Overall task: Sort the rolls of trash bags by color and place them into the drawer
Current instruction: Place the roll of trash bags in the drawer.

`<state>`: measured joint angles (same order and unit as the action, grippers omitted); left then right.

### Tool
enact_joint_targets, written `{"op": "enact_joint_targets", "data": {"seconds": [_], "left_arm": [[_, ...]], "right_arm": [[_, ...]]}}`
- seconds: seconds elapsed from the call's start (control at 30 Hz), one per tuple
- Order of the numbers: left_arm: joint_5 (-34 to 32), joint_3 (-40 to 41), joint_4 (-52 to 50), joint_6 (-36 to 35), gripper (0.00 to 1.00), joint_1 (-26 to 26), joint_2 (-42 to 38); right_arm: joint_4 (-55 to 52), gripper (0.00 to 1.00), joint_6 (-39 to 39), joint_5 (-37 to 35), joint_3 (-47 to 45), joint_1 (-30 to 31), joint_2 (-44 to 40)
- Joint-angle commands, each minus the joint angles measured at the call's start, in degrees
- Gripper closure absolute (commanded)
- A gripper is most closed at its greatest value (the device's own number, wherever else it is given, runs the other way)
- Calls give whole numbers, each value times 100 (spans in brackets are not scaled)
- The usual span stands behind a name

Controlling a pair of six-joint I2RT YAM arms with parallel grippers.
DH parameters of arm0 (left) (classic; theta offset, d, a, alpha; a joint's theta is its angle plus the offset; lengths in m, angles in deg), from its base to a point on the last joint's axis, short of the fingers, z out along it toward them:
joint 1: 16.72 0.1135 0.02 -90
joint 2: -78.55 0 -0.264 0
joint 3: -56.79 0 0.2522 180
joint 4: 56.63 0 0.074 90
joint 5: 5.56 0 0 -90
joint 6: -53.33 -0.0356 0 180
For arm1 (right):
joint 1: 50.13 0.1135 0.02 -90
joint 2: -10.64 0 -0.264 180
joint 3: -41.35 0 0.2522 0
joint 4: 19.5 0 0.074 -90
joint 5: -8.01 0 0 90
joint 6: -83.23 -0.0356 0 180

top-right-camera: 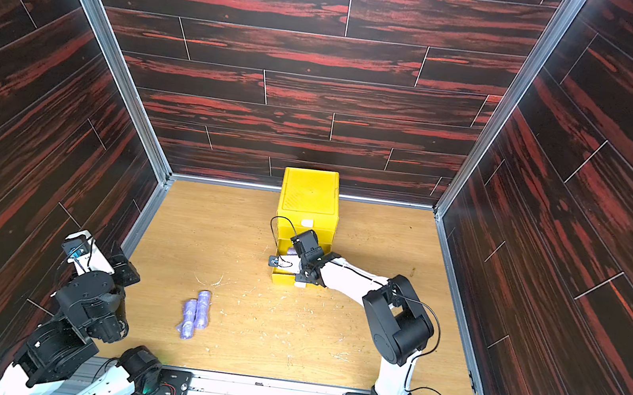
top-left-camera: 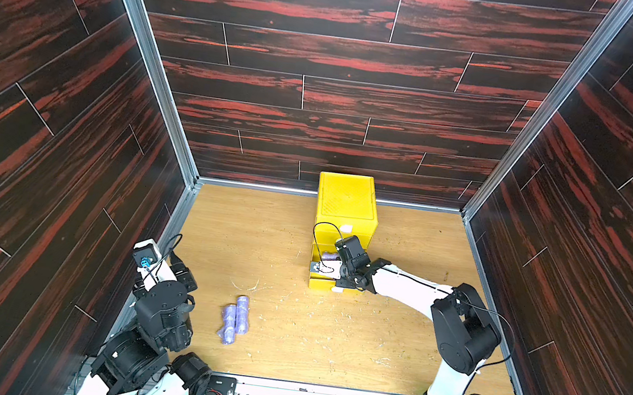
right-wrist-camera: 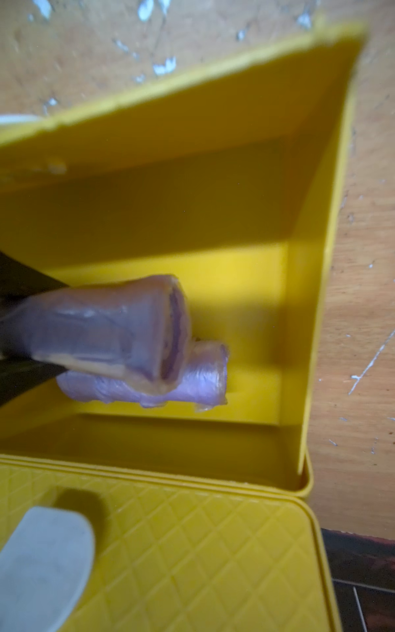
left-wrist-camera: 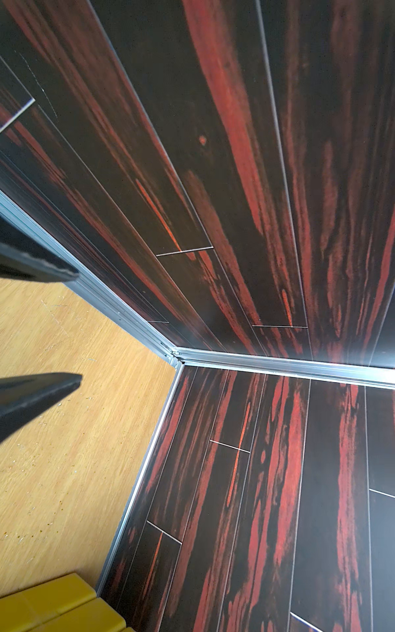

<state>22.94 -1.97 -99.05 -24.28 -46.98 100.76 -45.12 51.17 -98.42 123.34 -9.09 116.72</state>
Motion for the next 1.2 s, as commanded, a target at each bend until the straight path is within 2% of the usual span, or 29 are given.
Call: {"op": "enact_joint_targets", "data": {"seconds": [0.0,0.43,0.83,0.97,1.17], "left_arm": [[-3,61,55,-63,53,29,-97],[-31,76,76,-136,53,35,-121],[-56,79,65,-164,52,42,-132],[-81,78,63,-165,52,38,-150],[-90,87,69,-175,52,40,-156]], "right_arm": [[56,75,60,110,186,-44,136],[164,74,-10,218,432,-174,630],[901,69,157,-432,468,-280,892],[1029,65,131,-493,471,-291,905],[1013,49,105,-518,531,-298,897]]}}
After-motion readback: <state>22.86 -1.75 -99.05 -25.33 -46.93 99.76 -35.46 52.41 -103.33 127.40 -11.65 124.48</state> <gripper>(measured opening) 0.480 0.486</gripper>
